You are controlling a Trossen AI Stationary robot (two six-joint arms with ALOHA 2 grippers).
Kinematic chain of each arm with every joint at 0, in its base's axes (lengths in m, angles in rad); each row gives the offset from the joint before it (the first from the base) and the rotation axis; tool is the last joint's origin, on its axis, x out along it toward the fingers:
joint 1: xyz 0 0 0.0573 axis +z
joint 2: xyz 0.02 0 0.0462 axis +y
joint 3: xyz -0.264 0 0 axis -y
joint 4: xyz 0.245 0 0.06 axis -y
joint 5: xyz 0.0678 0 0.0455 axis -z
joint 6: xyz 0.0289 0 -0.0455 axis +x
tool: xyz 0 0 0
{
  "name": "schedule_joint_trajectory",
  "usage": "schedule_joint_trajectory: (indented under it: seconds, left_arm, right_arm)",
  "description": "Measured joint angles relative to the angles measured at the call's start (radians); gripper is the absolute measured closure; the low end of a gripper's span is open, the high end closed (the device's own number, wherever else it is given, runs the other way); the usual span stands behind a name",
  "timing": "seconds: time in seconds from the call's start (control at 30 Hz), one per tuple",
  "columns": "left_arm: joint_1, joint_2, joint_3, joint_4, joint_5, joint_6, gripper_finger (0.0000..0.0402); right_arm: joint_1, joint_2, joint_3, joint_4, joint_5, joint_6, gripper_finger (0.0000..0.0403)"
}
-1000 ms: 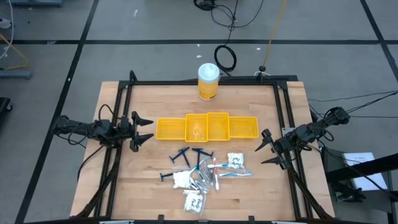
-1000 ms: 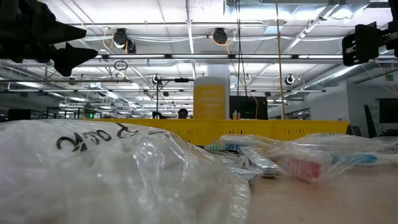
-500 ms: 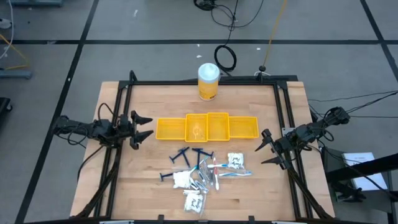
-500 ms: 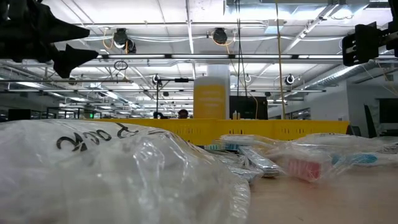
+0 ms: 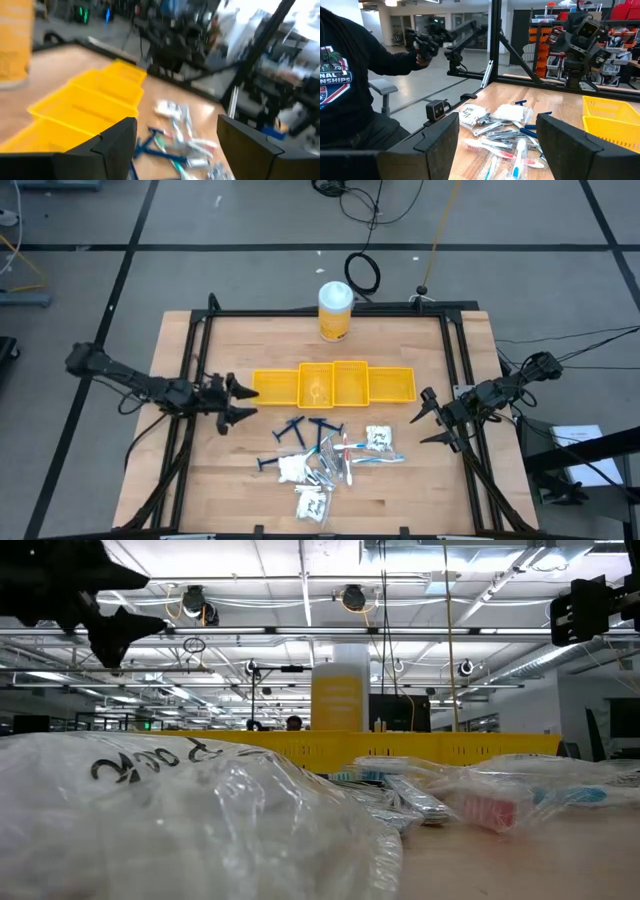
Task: Pick & Place Travel size toiletries
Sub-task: Put the middle vanity pack into the left yellow bin
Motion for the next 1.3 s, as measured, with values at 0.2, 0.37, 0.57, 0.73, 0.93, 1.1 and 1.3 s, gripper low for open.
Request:
schedule_joint_trajectory:
  seconds: [0.2,0.37,0.57,0.73,0.93,1.1,1.3]
  left_arm:
    - [-0.077,0.389,0.299,-0.224,0.016,-0.022,0.0153]
    - [-0.13,0.682,0.555,-0.434,0.017,-0.023,0.0153]
    - [-0.162,0.957,0.736,-0.515,0.052,-0.035,0.0153]
    - [-0.164,1.092,0.783,-0.511,0.131,-0.152,0.0153]
    - [-0.163,1.174,0.783,-0.544,0.149,-0.328,0.0153]
    - [-0.158,1.196,0.783,-0.591,0.172,-0.367,0.0153]
    - [-0.131,1.196,0.783,-0.599,0.194,-0.367,0.0153]
  right_arm:
    - [0.0,0.0,0.0,0.0,0.0,0.0,0.0149]
    - [0.0,0.0,0.0,0.0,0.0,0.0,0.0149]
    - [0.0,0.0,0.0,0.0,0.0,0.0,0.0149]
    - [0.0,0.0,0.0,0.0,0.0,0.0,0.0149]
    - [0.0,0.0,0.0,0.0,0.0,0.0,0.0149]
    - [0.0,0.0,0.0,0.0,0.0,0.0,0.0149]
    - [0.0,0.0,0.0,0.0,0.0,0.0,0.0149]
